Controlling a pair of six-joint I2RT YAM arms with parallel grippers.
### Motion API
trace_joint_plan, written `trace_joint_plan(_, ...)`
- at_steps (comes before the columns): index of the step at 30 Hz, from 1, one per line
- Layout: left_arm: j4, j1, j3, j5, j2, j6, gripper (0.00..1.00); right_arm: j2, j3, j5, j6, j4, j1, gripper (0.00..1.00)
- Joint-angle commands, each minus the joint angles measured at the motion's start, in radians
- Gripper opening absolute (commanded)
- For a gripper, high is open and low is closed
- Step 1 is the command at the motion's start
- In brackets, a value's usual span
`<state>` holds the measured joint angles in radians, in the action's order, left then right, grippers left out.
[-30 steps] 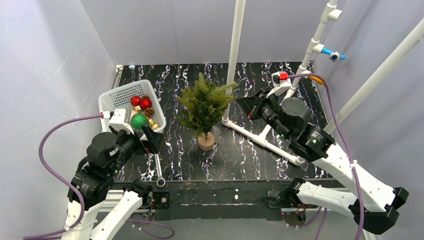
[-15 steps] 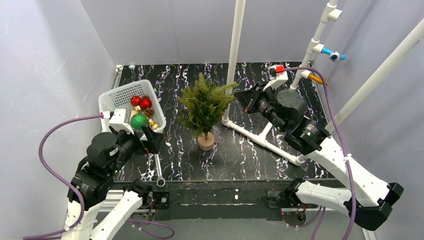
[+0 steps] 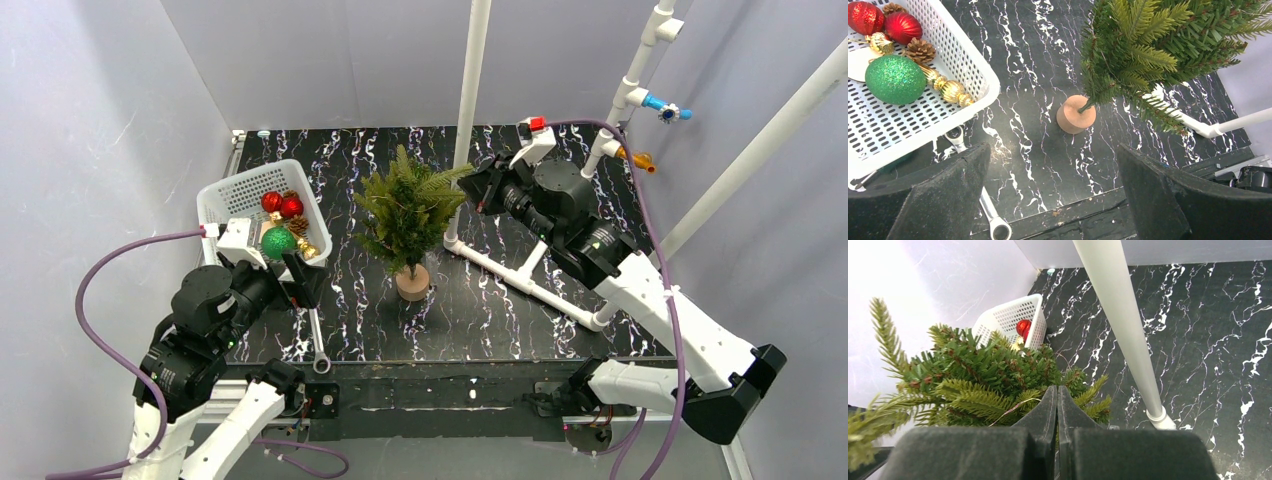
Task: Decorate the small christmas tree
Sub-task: Wrap the decoration item around the Christmas tree.
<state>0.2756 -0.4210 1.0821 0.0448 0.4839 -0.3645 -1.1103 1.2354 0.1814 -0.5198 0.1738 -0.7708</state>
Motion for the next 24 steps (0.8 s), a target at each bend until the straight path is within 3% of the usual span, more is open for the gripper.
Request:
trace_joint_plan(1, -0.007, -0.003, 0.033, 0.013, -0.007, 0.015, 0.99, -0.019, 0.037, -0.036, 0.017, -0.042, 0.012, 0.01)
trace_joint_plan(22, -0.004, -0.002, 0.019, 0.027, -0.02, 0.023, 0.99, -0.051, 0.029, -0.121, 0.003, -0.015, 0.016, 0.01)
trace_joint_plan(24, -0.007, -0.002, 0.017, 0.027, -0.019, 0.022, 0.99, -0.037, 0.03, -0.104, 0.003, -0.003, 0.016, 0.09)
